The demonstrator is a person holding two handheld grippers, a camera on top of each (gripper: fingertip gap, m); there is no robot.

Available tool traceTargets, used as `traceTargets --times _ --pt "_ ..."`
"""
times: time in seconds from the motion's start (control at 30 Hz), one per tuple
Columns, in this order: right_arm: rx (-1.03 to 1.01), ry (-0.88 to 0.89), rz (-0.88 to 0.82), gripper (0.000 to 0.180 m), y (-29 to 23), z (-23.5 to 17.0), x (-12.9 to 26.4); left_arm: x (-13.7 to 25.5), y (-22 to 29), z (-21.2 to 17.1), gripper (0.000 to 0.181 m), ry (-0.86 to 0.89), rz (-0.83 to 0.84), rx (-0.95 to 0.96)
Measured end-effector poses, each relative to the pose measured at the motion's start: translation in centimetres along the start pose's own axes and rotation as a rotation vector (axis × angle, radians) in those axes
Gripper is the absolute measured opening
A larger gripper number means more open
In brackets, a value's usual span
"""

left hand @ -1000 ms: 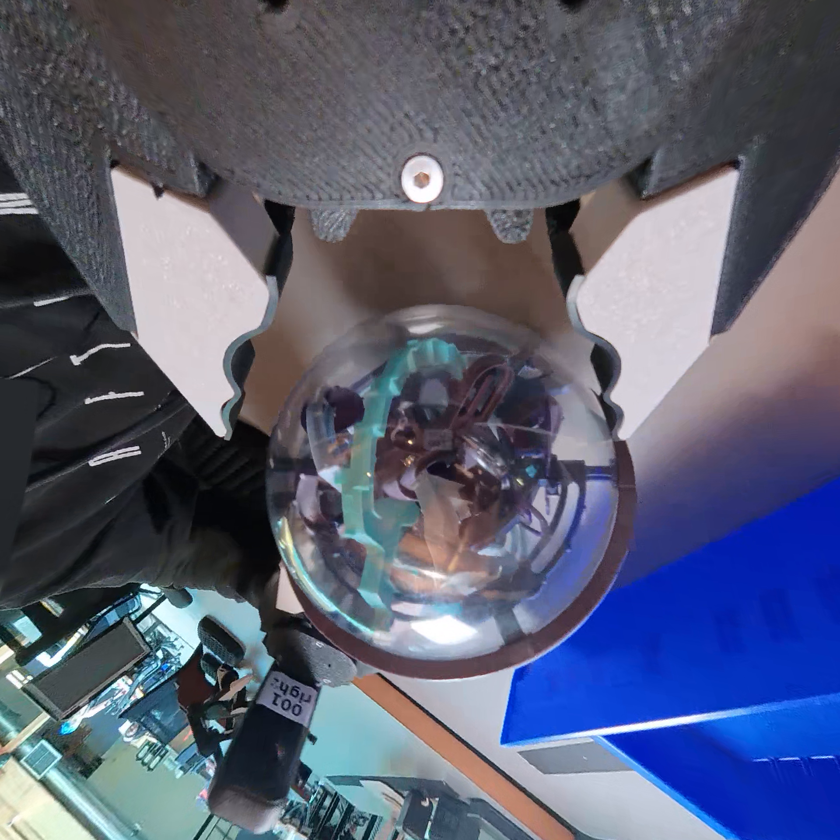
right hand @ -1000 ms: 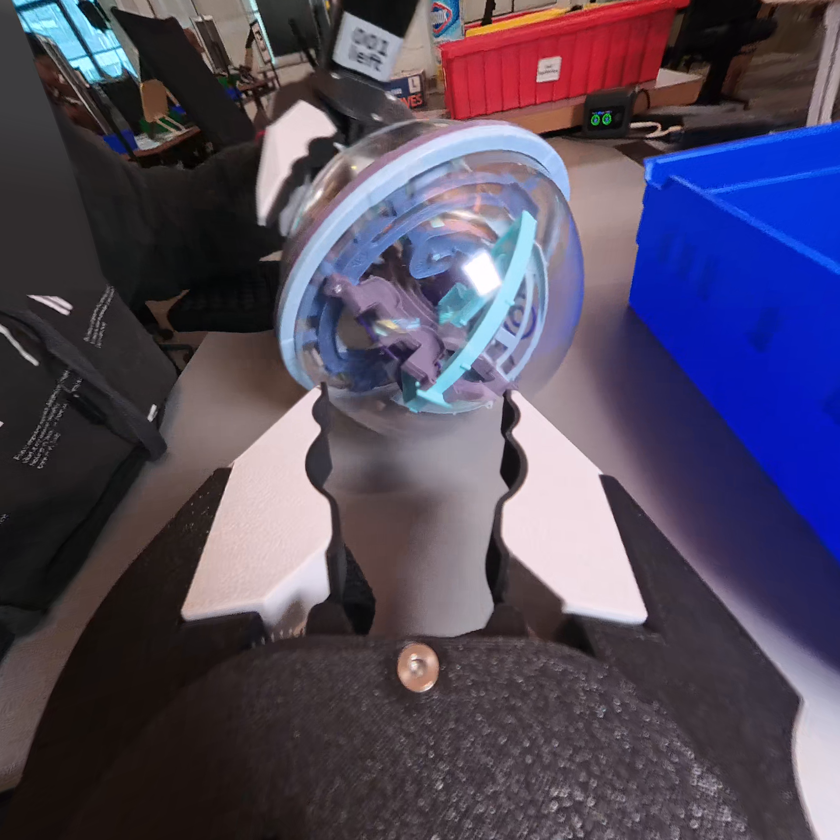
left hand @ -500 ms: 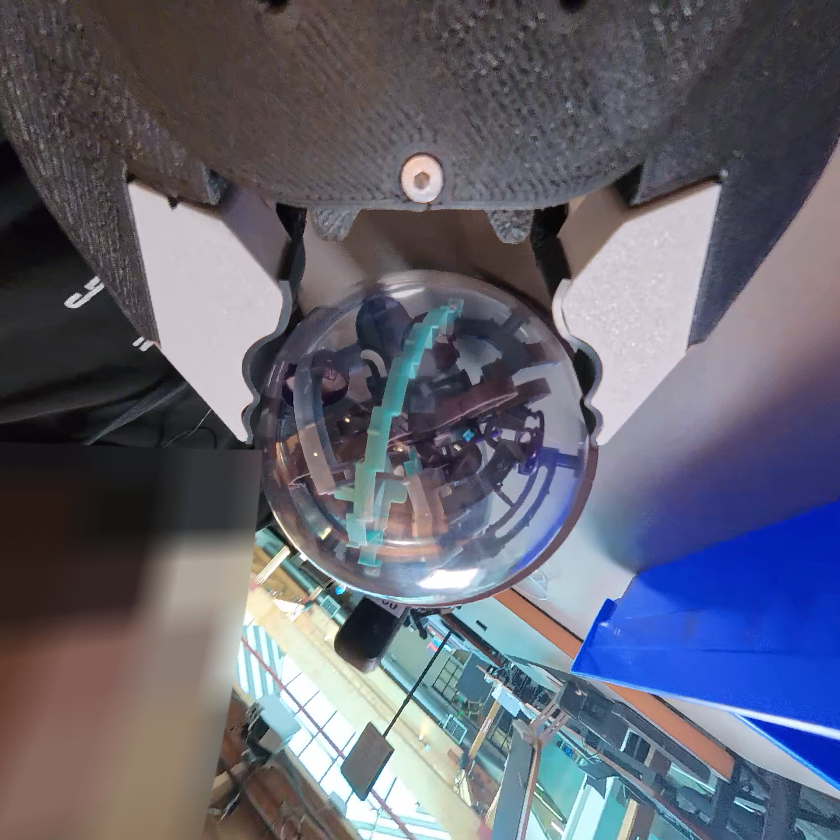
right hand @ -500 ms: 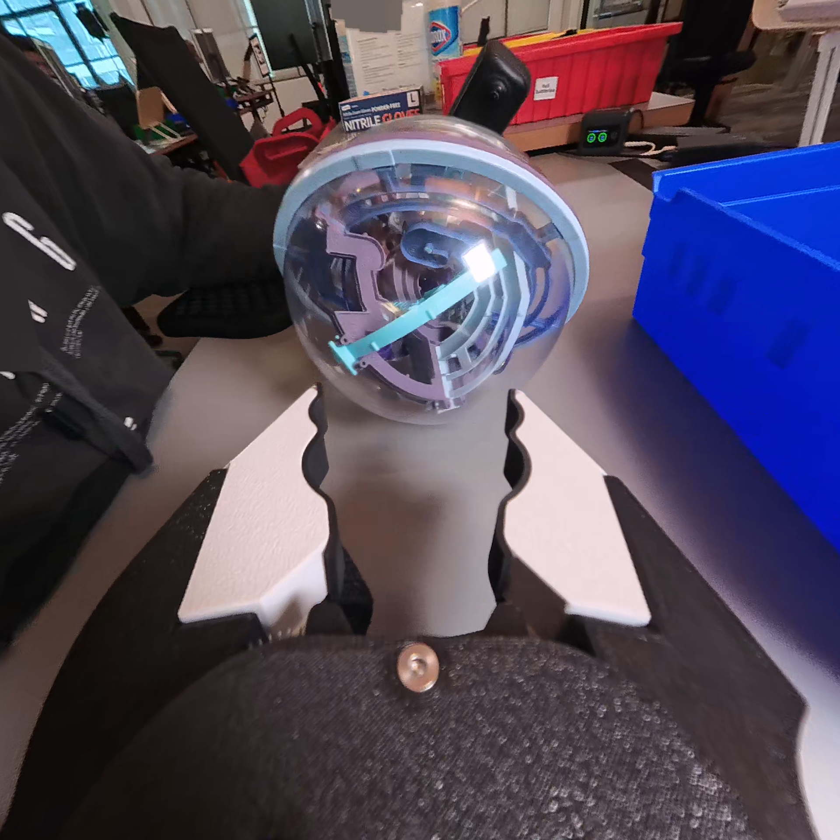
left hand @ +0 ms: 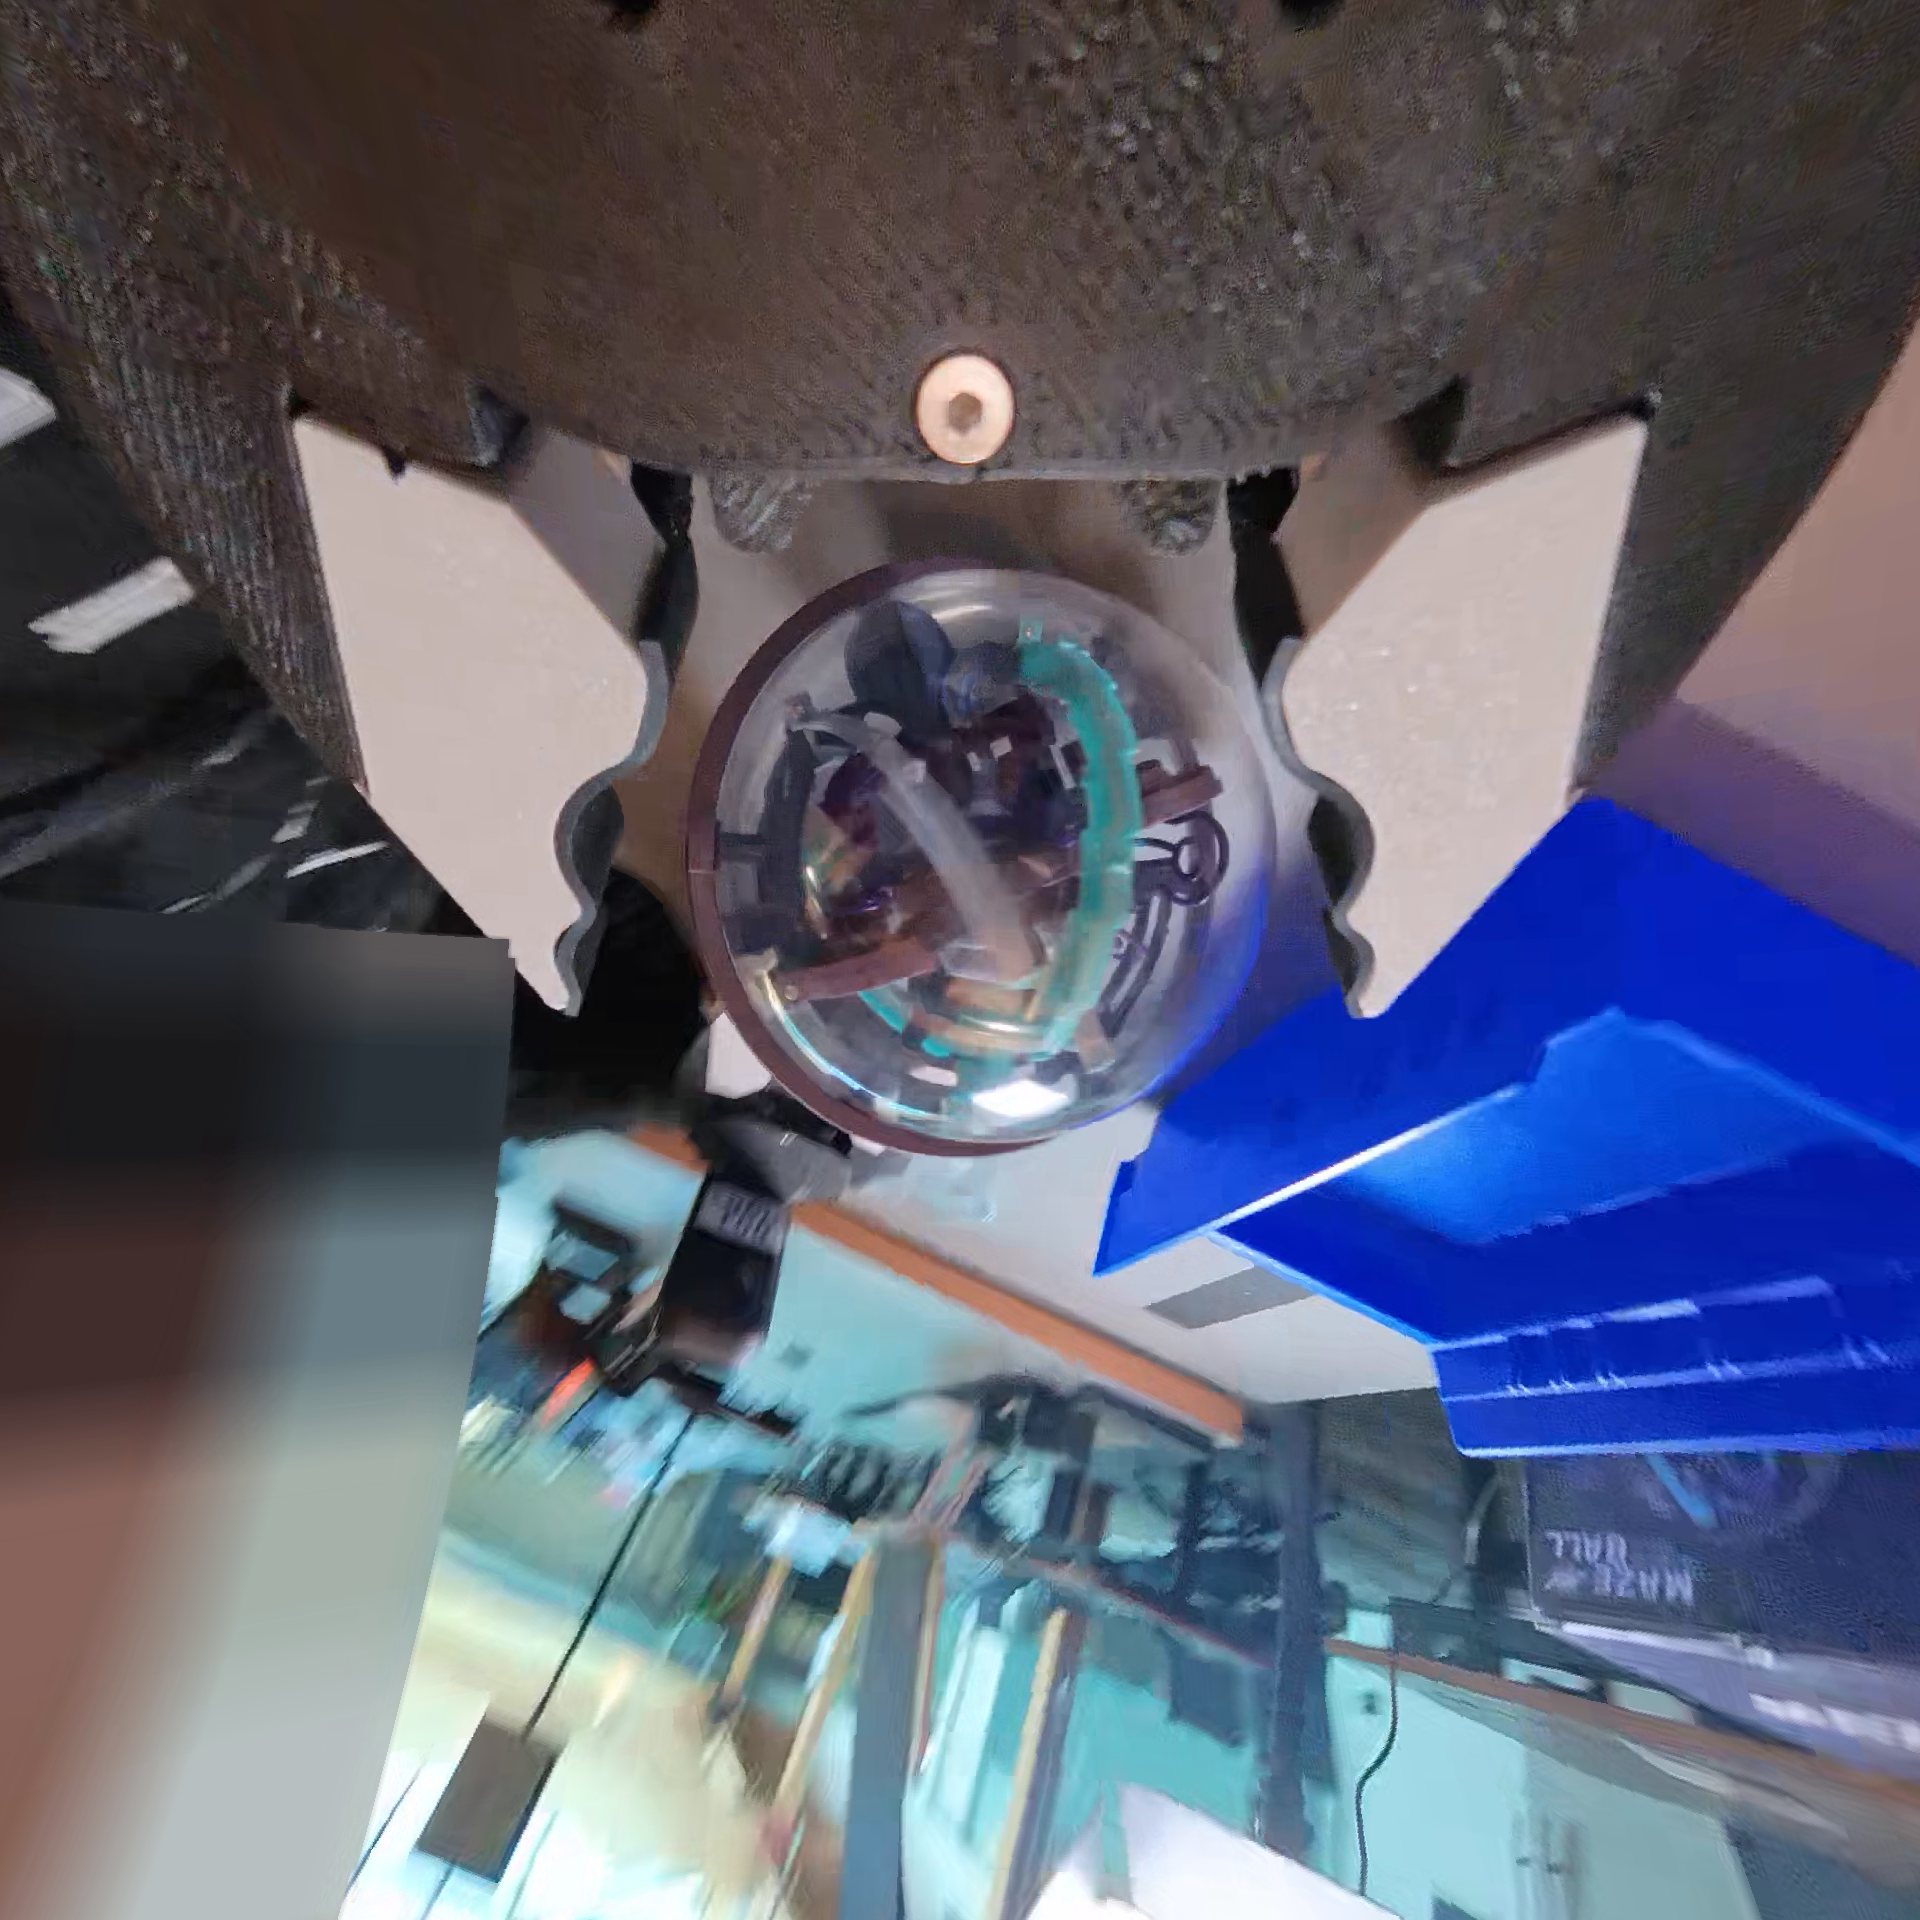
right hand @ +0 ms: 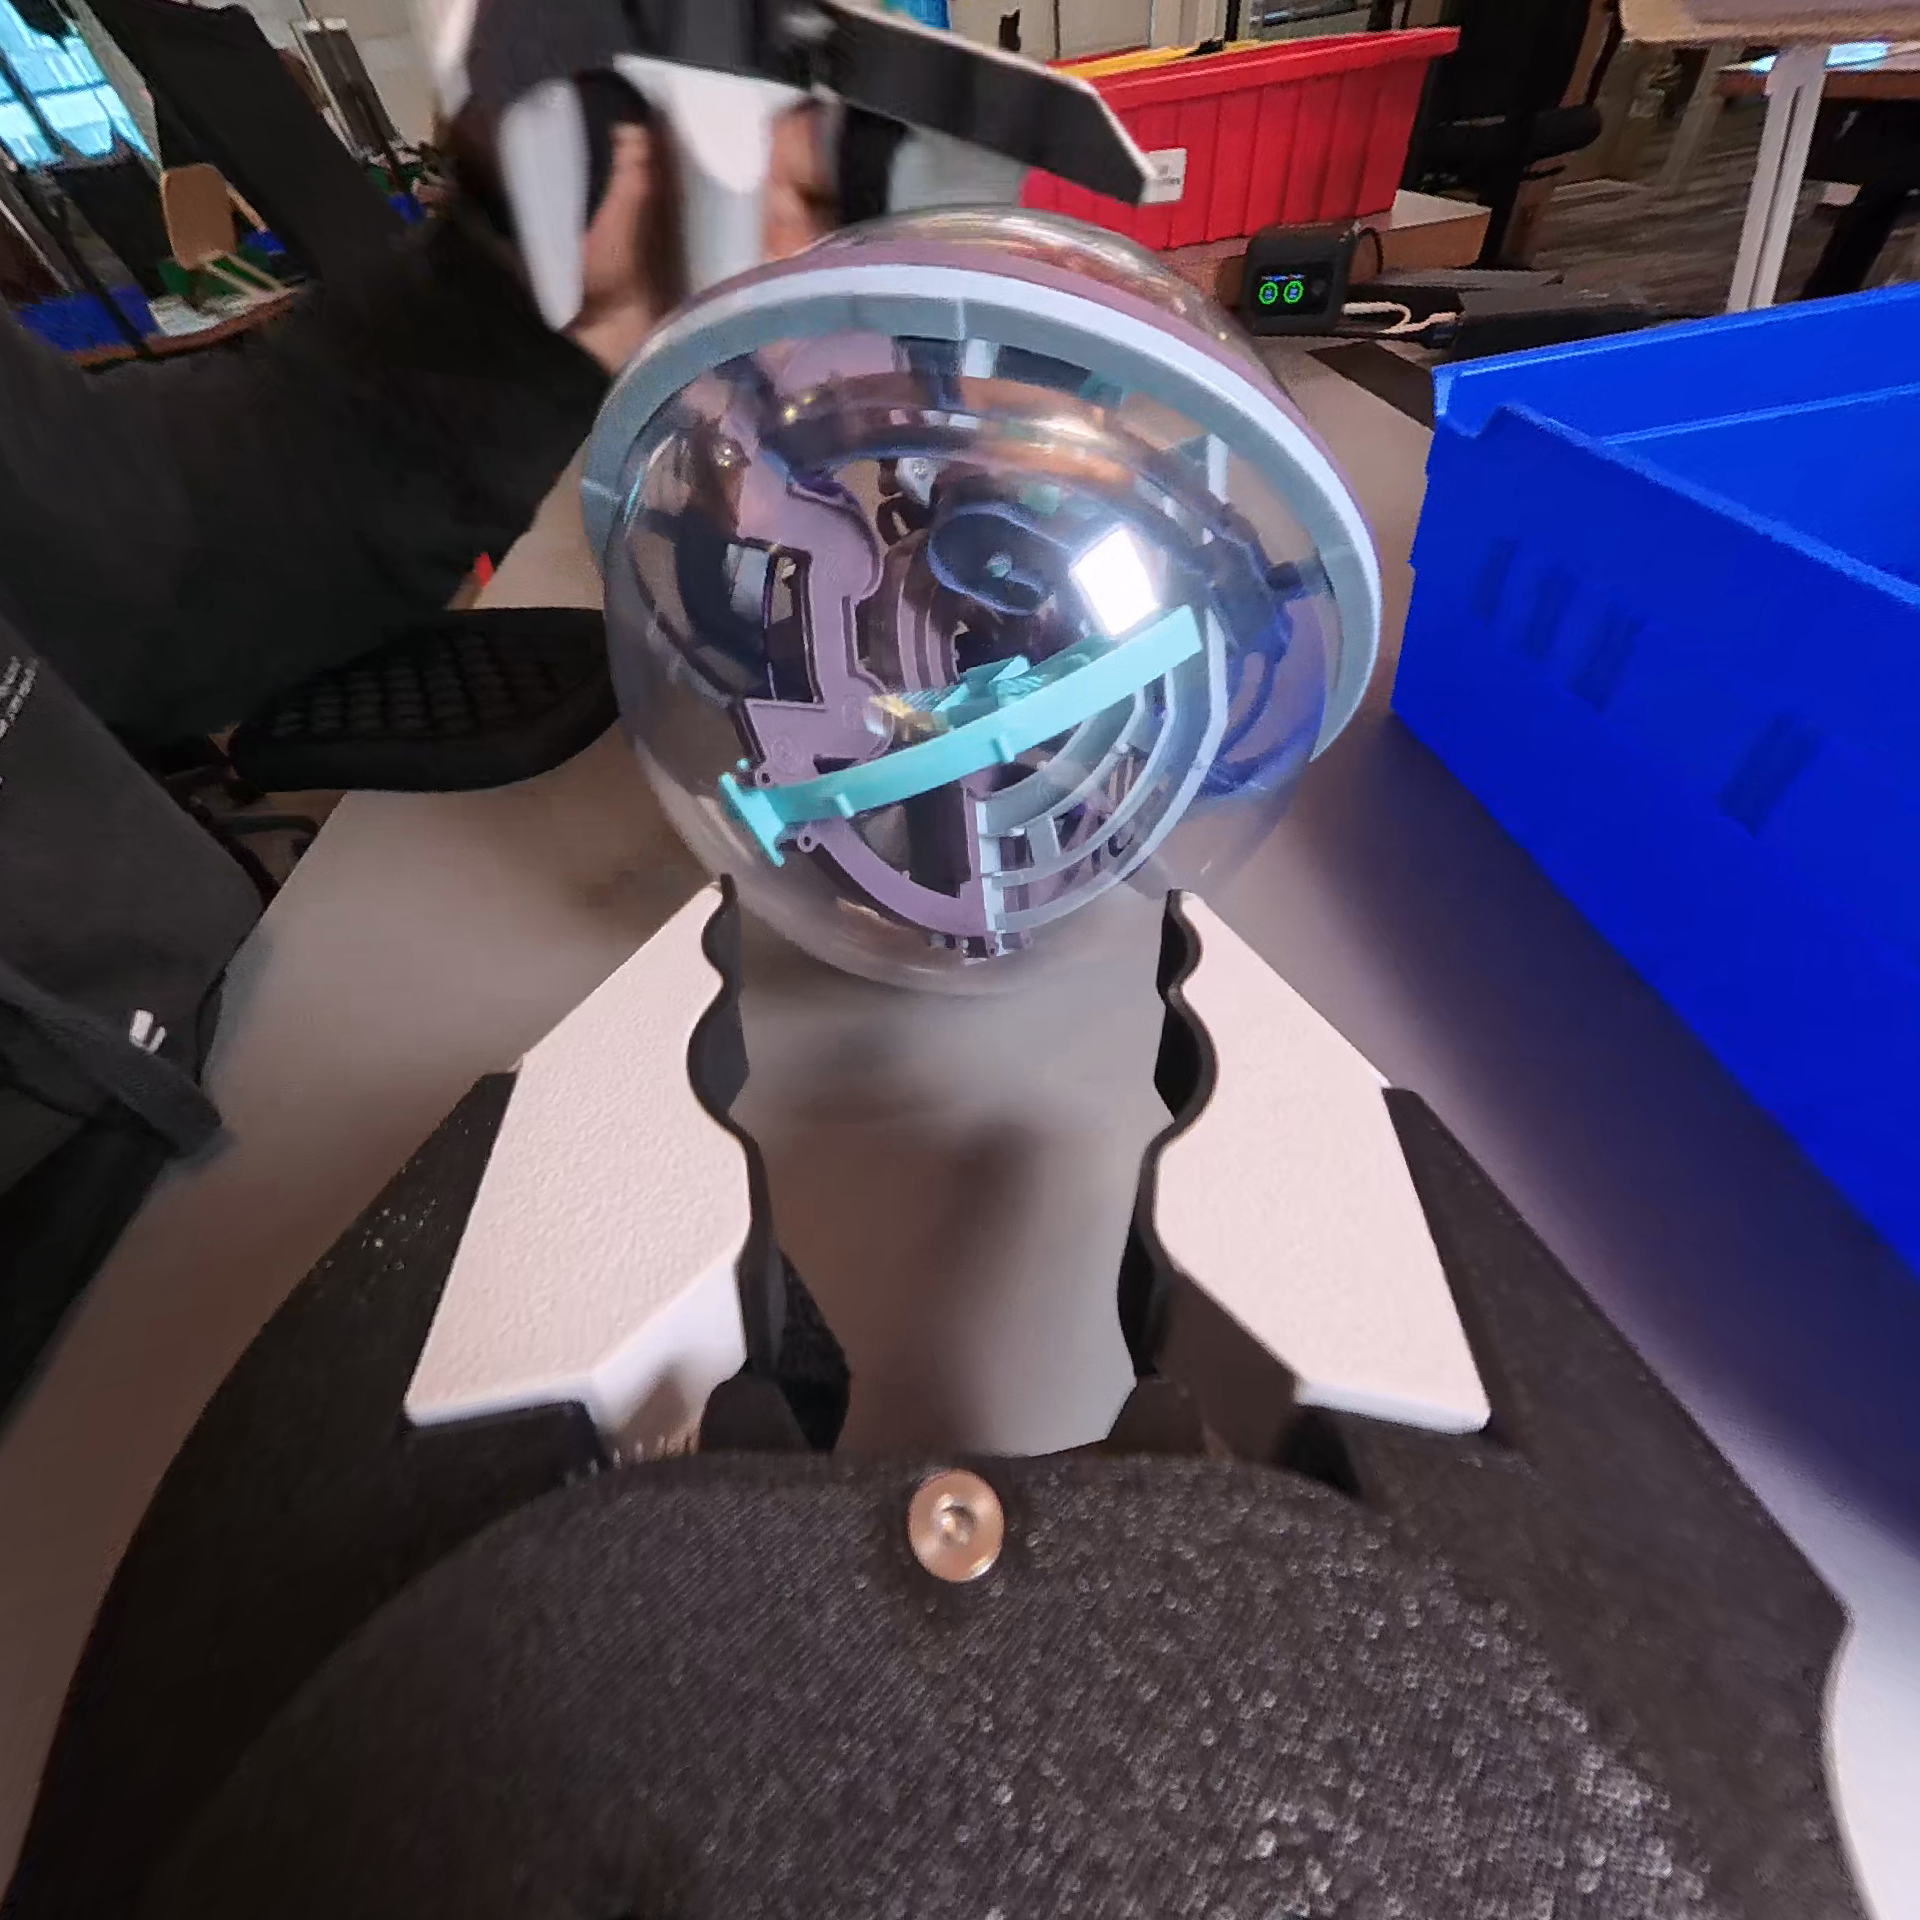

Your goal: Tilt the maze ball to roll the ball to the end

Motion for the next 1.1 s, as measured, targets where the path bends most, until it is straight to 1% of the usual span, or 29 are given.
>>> traceTargets --times 0.07,0.13,0.17,0.2,0.23,0.3,0.4,0.47,0.6,0.7,0.8,0.9,1.03,1.1 --pt "-0.018 0.009 -0.013 0.079 0.1 0.2 -0.3 -2.1 2.6 -1.2 0.142 -0.145 0.14 -0.224" --pt "-0.023 0.013 -0.011 0.079 -0.1 0.4 -0.5 -4.0 3.8 -3.9 0.149 -0.322 0.216 -0.342" --pt "-0.024 0.015 -0.009 0.079 -0.3 0.5 -0.5 -4.4 3.6 -4.8 0.153 -0.365 0.263 -0.395" --pt "-0.023 0.018 -0.006 0.079 -0.5 0.6 -0.5 -4.3 3.0 -5.1 0.147 -0.38 0.295 -0.451" --pt "-0.022 0.022 -0.003 0.079 -0.8 0.6 -0.5 -4.1 2.6 -5.2 0.142 -0.381 0.294 -0.472" --pt "-0.011 0.03 0.003 0.079 -1.3 0.7 -0.4 -3.7 2.2 -4.9 0.14 -0.32 0.228 -0.423" --pt "0.006 0.04 0.034 0.076 -2.2 1.0 -0.4 -2.7 1.7 -4.4 0.137 -0.198 0.071 -0.365" --pt "0.022 0.047 0.046 0.076 -2.7 1.1 -0.3 -1.9 1.1 -3.9 0.135 -0.12 -0.012 -0.278" --pt "0.028 0.023 0.045 0.076 -2.6 0.4 -0.5 -1.0 -1.0 -3.3 0.135 -0.033 -0.015 -0.116" --pt "0.009 0.023 0.042 0.076 -2.2 0.1 -0.5 -0.8 -1.6 -3.2 0.134 -0.008 0.005 -0.072" --pt "-0.011 0.029 0.041 0.076 -2.0 0.1 -0.7 -1.1 -1.6 -3.2 0.134 -0.014 0.036 -0.088" --pt "-0.024 0.034 0.038 0.077 -1.9 0.1 -0.9 -1.5 -1.2 -3.4 0.134 -0.04 0.074 -0.145" --pt "-0.053 0.043 0.007 0.082 -1.1 0.1 -1.0 -2.2 0.1 -3.9 0.134 -0.067 0.056 -0.28" --pt "-0.107 0.039 0.012 0.089 -0.5 0.0 -1.1 -2.5 0.6 -4.2 0.134 -0.096 0.07 -0.378"
Point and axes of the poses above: each gripper's, where its closed fingertips meet, x back along the fingers, z out of its top, y = z × x across the jaws, the point moved 4 cm from there along x, back along the fingers, and after that the axes turned 8 degrees about y, right-handed, at the moved point
